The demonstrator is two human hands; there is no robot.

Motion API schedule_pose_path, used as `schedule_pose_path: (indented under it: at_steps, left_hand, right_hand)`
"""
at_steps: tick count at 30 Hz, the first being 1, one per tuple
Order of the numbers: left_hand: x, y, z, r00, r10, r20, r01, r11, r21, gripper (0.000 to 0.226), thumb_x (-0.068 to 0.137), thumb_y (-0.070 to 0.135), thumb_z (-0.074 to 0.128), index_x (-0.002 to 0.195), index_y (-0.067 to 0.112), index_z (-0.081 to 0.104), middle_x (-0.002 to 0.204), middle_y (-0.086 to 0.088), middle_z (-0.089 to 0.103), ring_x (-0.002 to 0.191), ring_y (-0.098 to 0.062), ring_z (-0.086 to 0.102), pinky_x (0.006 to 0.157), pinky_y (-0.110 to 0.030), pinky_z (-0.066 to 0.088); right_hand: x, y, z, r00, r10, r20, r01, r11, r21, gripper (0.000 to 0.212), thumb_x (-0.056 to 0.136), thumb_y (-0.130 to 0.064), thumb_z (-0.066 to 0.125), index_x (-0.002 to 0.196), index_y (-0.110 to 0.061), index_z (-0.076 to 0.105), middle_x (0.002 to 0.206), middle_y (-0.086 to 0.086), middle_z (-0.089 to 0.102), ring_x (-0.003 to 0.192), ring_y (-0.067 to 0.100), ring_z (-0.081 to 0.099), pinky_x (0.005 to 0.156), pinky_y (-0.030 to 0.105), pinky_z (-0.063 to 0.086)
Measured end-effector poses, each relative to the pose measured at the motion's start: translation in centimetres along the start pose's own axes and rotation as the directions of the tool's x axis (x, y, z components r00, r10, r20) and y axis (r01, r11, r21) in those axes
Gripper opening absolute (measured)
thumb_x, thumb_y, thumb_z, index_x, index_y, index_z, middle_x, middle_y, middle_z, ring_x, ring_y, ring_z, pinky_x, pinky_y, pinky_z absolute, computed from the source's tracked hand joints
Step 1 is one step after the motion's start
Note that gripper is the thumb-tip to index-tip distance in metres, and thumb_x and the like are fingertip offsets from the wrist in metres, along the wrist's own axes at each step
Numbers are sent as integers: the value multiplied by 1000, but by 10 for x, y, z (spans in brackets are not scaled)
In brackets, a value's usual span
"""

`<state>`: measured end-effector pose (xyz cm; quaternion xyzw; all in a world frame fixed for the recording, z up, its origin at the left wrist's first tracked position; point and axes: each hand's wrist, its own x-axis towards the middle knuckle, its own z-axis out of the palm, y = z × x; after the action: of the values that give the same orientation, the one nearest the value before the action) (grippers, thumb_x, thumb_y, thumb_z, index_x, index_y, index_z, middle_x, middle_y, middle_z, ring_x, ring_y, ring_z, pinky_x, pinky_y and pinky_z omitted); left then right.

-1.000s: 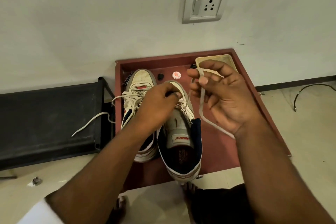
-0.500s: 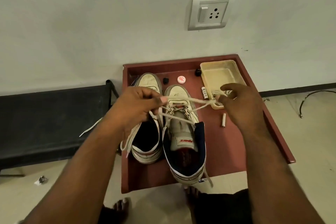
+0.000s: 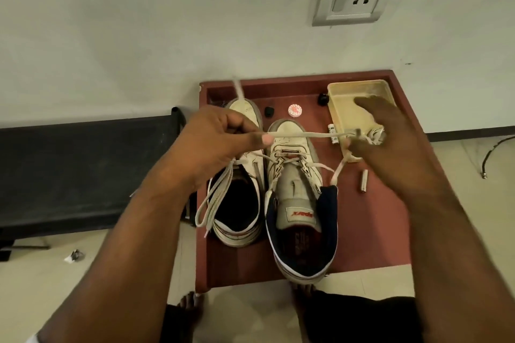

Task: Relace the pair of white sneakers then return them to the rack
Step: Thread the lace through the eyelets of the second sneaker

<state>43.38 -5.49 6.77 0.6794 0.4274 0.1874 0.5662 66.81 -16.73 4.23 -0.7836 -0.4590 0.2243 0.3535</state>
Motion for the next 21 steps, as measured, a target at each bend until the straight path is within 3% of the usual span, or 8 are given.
schedule_pose_path:
  at_steps: [3, 7, 10, 13, 15, 17, 19, 21]
  left_hand:
    - [6, 8, 12, 995, 65, 76, -68, 997, 30, 13, 76, 26, 81, 78, 13, 78, 60, -12, 62, 56, -15, 47, 57, -23, 40]
    - [14, 3, 7, 994, 55, 92, -61, 996, 61, 10, 76, 28, 81, 77, 19, 78, 64, -16, 63, 57, -15, 46, 54, -17, 39]
    - [18, -3, -2, 997, 42, 63, -48, 994, 103, 11, 78, 30, 79, 78, 19, 78, 71, -21, 65, 61, -21, 50, 57, -22, 44]
    - [23, -10, -12, 999, 25, -36, -19, 990, 143, 12, 79, 31, 79, 82, 19, 78, 71, -10, 70, 63, -16, 57, 57, -14, 46]
    - [24, -9, -5, 1000, 22, -20, -19, 986, 163, 10, 78, 29, 80, 80, 20, 79, 64, -8, 67, 56, -10, 52, 51, -14, 43]
    - [24, -7, 9, 998, 28, 48, -37, 981, 189, 9, 77, 30, 80, 77, 20, 78, 54, -2, 59, 49, -4, 44, 48, -13, 37]
    - [25, -6, 21, 994, 49, 94, -66, 979, 195, 10, 78, 31, 80, 77, 21, 78, 52, 1, 56, 46, -5, 40, 47, -15, 34]
    - [25, -5, 24, 994, 67, 84, -83, 975, 205, 11, 78, 32, 80, 79, 21, 78, 54, 0, 59, 47, -4, 43, 47, -14, 34]
  right_hand:
    - [1, -28, 32, 952, -147, 268, 68, 956, 285, 37, 79, -15, 77, 105, -40, 68, 101, -30, 68, 94, -11, 62, 81, 9, 48]
    - [14, -23, 28, 987, -130, 99, 83, 920, 383, 16, 80, -6, 74, 92, -16, 76, 71, -15, 73, 66, -5, 65, 63, 8, 46]
    - [19, 5, 6, 998, 27, -53, -17, 982, 188, 11, 80, -16, 77, 91, -19, 76, 67, -14, 70, 67, 0, 64, 64, 14, 46]
    - [21, 30, -11, 975, 189, -120, -197, 979, -60, 19, 79, -22, 79, 97, -22, 76, 98, -4, 72, 100, 17, 66, 84, 25, 46]
    - [20, 23, -7, 994, 96, 46, -93, 993, -76, 50, 75, -19, 82, 121, -29, 67, 127, -13, 59, 120, 6, 53, 93, 15, 37]
    - [18, -1, 11, 962, 5, 272, -41, 991, 127, 72, 72, -18, 84, 132, -43, 52, 129, -30, 50, 120, -13, 44, 93, 1, 33]
    - [18, -15, 31, 909, -73, 410, -40, 964, 261, 60, 74, -17, 82, 125, -40, 60, 116, -25, 65, 113, -9, 56, 99, 15, 42]
    - [18, -15, 37, 922, -102, 374, -25, 948, 319, 28, 78, -13, 78, 105, -23, 74, 92, -7, 76, 92, 7, 70, 87, 26, 54]
